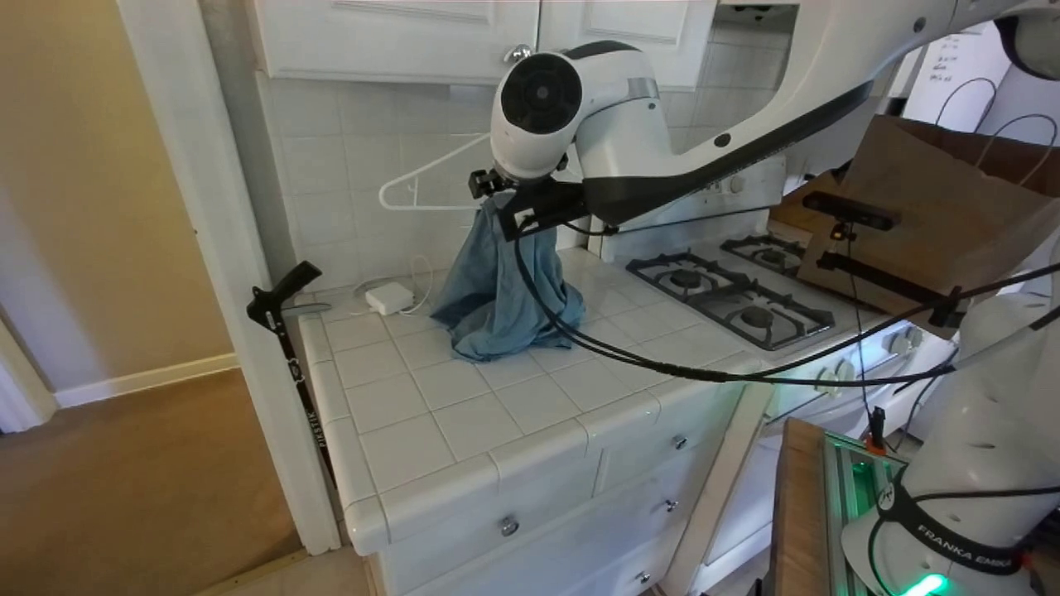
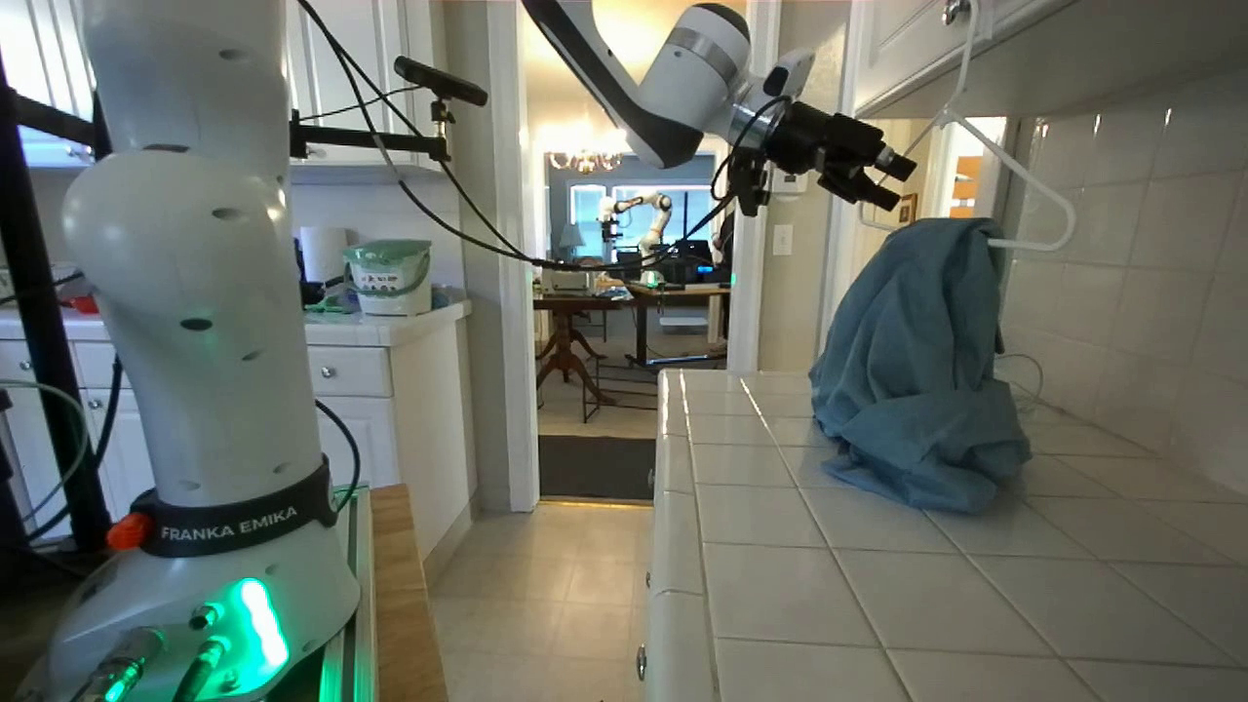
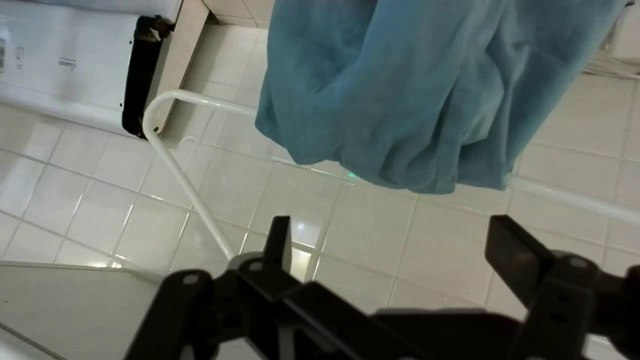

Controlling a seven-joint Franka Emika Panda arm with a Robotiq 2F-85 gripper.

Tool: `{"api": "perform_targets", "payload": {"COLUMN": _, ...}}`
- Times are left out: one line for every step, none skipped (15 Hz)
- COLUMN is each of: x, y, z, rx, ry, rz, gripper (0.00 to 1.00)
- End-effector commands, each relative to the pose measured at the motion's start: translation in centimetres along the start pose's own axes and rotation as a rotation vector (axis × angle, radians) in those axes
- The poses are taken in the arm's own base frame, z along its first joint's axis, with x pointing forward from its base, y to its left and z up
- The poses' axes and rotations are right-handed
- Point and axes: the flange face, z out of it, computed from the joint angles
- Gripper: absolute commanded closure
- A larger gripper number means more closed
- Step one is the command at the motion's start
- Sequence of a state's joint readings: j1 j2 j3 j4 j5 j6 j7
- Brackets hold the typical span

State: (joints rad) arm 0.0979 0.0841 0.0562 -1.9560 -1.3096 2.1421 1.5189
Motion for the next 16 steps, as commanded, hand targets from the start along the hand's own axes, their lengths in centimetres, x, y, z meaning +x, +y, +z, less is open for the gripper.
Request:
{"api": "perform_targets", "payload": {"x": -1.2, "y": 1.8, "z": -1.7, "rx": 0.008, "ry": -0.025, "rz": 0.014, "gripper": 0.00}}
{"api": "perform_targets", "payload": {"x": -1.5, "y": 2.1, "z": -1.9, "rx": 0.018, "ry": -0.026, "rz": 0.011, "gripper": 0.00}}
{"api": "perform_targets", "payload": {"x": -1.8, "y": 2.3, "z": -2.0, "rx": 0.035, "ry": -0.034, "rz": 0.007, "gripper": 0.00}}
{"api": "perform_targets", "payload": {"x": -2.2, "y": 2.6, "z": -2.2, "rx": 0.050, "ry": -0.031, "rz": 0.003, "gripper": 0.00}}
{"api": "perform_targets", "payload": {"x": -2.6, "y": 2.8, "z": -2.3, "rx": 0.064, "ry": -0.030, "rz": -0.001, "gripper": 0.00}}
{"api": "perform_targets", "payload": {"x": -2.9, "y": 3.0, "z": -2.3, "rx": 0.088, "ry": -0.037, "rz": -0.005, "gripper": 0.00}}
{"api": "perform_targets", "payload": {"x": -3.4, "y": 3.3, "z": -2.1, "rx": 0.105, "ry": -0.042, "rz": -0.004, "gripper": 0.00}}
{"api": "perform_targets", "payload": {"x": -4.0, "y": 3.5, "z": -1.9, "rx": 0.120, "ry": -0.046, "rz": 0.003, "gripper": 0.00}}
{"api": "perform_targets", "payload": {"x": -4.7, "y": 3.7, "z": -1.5, "rx": 0.141, "ry": -0.064, "rz": 0.014, "gripper": 0.00}}
{"api": "perform_targets", "payload": {"x": -5.4, "y": 3.8, "z": -0.9, "rx": 0.153, "ry": -0.068, "rz": 0.021, "gripper": 0.00}}
{"api": "perform_targets", "payload": {"x": -6.1, "y": 4.0, "z": -0.3, "rx": 0.154, "ry": -0.081, "rz": 0.027, "gripper": 0.00}}
{"api": "perform_targets", "payload": {"x": -7.0, "y": 4.1, "z": 0.6, "rx": 0.156, "ry": -0.096, "rz": 0.035, "gripper": 0.00}}
{"api": "perform_targets", "payload": {"x": -7.7, "y": 4.3, "z": 1.3, "rx": 0.166, "ry": -0.112, "rz": 0.033, "gripper": 0.00}}
{"api": "perform_targets", "payload": {"x": -8.1, "y": 4.6, "z": 1.6, "rx": 0.177, "ry": -0.119, "rz": 0.034, "gripper": 0.00}}
{"api": "perform_targets", "payload": {"x": -8.5, "y": 4.7, "z": 1.9, "rx": 0.178, "ry": -0.128, "rz": 0.035, "gripper": 0.00}}
{"api": "perform_targets", "payload": {"x": -8.8, "y": 5.0, "z": 2.1, "rx": 0.182, "ry": -0.133, "rz": 0.035, "gripper": 0.00}}
